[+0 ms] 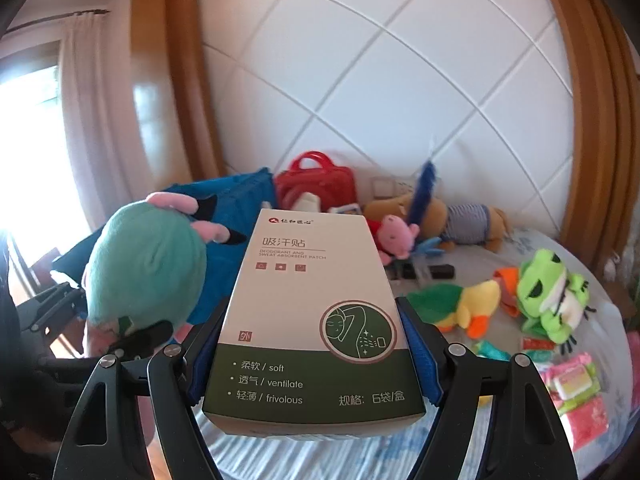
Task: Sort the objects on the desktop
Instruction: 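Lift the Peppa Pig and green-white box with both tools and carry them over the blue crate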
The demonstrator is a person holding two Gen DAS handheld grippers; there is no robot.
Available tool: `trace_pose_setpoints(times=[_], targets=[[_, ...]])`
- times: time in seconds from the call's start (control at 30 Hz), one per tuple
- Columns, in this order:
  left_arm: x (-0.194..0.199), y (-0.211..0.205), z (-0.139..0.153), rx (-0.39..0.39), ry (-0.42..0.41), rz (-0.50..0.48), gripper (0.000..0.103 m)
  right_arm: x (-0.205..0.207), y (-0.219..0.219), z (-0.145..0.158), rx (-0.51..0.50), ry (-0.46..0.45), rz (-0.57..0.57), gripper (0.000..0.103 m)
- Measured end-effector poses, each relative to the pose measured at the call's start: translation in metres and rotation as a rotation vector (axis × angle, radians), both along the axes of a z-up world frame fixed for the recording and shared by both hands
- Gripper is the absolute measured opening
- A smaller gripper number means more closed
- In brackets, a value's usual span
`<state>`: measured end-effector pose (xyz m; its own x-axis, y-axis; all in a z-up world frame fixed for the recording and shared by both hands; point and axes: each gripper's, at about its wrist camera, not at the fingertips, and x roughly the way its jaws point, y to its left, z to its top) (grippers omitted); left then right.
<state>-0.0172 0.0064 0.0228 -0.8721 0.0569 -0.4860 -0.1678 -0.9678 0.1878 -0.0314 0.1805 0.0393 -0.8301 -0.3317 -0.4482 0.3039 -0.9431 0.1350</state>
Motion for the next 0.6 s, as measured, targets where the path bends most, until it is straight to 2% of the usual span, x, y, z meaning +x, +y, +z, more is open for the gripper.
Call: trace_pose_setpoints(times=[0.33, 0.6], targets=[[0.058, -0.025, 0.018, 0.031, 0.048, 0.162, 0.061, 0.024, -0.031, 0.024, 0.003, 0.043, 0.161, 0.077], [0.090, -0.057, 0.041, 0.024, 0.086, 0.213, 0.062, 0.036, -0.064, 0.036, 0.024, 0.056, 0.201, 0.077]])
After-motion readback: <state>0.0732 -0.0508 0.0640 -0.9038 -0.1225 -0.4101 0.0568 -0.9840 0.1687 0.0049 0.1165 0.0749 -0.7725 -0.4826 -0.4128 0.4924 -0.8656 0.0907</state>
